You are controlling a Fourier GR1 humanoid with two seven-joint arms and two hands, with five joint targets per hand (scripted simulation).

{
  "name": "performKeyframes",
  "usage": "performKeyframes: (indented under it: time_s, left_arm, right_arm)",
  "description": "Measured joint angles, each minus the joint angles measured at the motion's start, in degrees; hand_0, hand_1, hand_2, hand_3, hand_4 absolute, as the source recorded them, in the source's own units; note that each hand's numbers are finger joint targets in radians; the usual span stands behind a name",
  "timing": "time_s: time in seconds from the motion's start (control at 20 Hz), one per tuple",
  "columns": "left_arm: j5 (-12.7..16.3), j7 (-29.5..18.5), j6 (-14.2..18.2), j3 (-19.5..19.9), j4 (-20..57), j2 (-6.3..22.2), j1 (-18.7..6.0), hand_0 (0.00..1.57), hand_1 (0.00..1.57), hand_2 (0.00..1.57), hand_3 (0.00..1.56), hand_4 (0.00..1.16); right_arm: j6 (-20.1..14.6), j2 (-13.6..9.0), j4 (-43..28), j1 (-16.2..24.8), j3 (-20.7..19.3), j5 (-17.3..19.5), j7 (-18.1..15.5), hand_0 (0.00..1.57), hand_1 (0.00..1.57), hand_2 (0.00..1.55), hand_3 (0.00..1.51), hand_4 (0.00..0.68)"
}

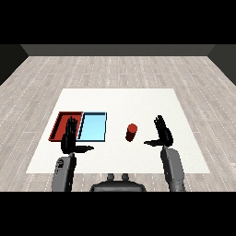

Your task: Pick the red can and put it in the red box

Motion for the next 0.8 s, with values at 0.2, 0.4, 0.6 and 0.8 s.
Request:
performKeyframes:
  time_s: [0.2,0.4,0.6,0.8]
  left_arm:
    - [-0.2,-0.8,-0.2,0.1,1.2,0.1,0.0,0.00,0.00,0.00,0.00,0.00]
    - [0.2,-0.5,-0.2,0.5,0.8,0.2,0.4,0.00,0.00,0.00,0.00,0.00]
    - [0.8,-0.2,-0.8,0.9,-0.1,0.7,0.9,0.00,0.00,0.00,0.00,0.00]
    - [0.9,0.4,-0.7,0.7,-0.9,0.6,0.8,0.00,0.00,0.00,0.00,0.00]
  right_arm:
    - [-0.7,1.7,0.0,0.5,1.0,-0.8,0.5,0.00,0.00,0.00,0.00,0.000]
    - [-1.4,3.0,4.7,-1.0,1.8,0.0,-2.4,0.00,0.00,0.00,0.00,0.000]
    - [-2.1,4.3,6.4,-0.6,3.4,0.1,-3.7,0.00,0.00,0.00,0.00,0.000]
    - [-2.5,4.8,8.4,-0.6,4.8,-0.6,-5.3,0.00,0.00,0.00,0.00,0.000]
